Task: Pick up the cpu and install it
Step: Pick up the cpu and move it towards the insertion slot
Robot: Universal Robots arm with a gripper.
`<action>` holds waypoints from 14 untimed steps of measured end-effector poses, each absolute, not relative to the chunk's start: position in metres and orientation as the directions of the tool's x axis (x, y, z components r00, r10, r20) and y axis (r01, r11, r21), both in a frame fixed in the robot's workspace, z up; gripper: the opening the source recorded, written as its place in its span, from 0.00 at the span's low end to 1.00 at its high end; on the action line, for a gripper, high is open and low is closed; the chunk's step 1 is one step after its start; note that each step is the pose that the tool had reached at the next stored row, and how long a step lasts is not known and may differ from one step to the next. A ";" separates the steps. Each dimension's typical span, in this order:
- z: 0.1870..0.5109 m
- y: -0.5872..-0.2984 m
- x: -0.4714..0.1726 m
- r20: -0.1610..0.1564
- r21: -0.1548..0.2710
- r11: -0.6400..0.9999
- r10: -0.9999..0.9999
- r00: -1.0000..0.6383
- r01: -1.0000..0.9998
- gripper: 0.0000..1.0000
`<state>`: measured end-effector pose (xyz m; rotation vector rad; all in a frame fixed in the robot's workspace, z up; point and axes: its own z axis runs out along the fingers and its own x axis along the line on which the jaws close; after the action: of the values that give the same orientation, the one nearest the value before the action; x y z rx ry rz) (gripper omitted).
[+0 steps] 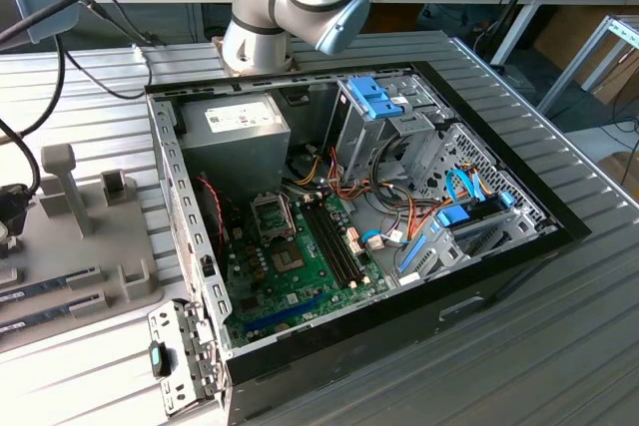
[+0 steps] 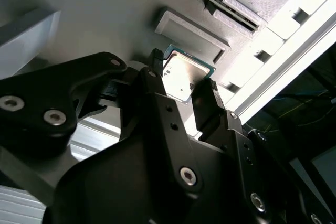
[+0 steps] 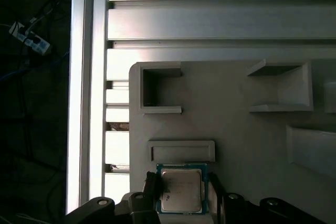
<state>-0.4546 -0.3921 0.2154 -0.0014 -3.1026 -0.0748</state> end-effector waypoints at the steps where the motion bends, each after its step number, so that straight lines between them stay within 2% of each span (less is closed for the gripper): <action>1: 0.218 -0.392 -0.455 0.038 0.048 0.999 0.000 -0.999 0.002 0.47; 14: 0.237 -0.392 -0.455 0.038 0.048 0.999 0.000 -0.999 0.002 0.47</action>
<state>-0.4546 -0.3921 0.2366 -0.0014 -3.1026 -0.0748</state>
